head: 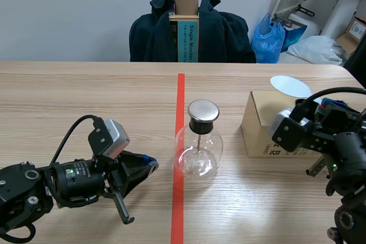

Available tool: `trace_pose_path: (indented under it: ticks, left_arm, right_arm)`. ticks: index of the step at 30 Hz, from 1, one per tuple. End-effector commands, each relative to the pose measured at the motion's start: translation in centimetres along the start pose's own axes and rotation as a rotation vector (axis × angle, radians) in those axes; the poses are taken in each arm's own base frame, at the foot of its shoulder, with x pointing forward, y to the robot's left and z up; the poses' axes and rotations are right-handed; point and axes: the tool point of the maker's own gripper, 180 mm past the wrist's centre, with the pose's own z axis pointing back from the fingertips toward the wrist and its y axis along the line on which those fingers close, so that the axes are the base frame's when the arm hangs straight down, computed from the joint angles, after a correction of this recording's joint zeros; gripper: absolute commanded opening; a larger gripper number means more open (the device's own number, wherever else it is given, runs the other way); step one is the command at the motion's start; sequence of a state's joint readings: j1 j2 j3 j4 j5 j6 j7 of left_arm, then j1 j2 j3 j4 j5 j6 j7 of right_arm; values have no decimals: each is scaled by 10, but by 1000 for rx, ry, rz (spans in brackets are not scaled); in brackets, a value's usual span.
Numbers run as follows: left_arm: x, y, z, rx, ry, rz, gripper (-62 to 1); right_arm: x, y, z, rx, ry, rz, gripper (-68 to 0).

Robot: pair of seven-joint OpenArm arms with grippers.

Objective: Do the electroscope experiment.
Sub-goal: 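Move the plate toward and away from the electroscope, then put the plate down on the right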

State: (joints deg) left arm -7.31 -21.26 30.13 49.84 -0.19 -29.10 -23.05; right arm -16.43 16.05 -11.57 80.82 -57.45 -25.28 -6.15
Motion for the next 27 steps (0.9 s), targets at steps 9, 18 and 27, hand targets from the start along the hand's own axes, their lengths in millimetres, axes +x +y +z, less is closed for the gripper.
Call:
trace_pose_path:
  ticks: [9,18,27]
  left_arm:
    - [14,2,-3,8,-52,0,-588]
    - [14,2,-3,8,-51,-1,-588]
    - [20,2,7,9,-73,18,-588]
  right_arm:
    - [-15,-1,-2,19,71,-92,-667]
    - [-3,16,2,85,78,-101,-667]
    - [1,17,3,85,76,-101,-667]
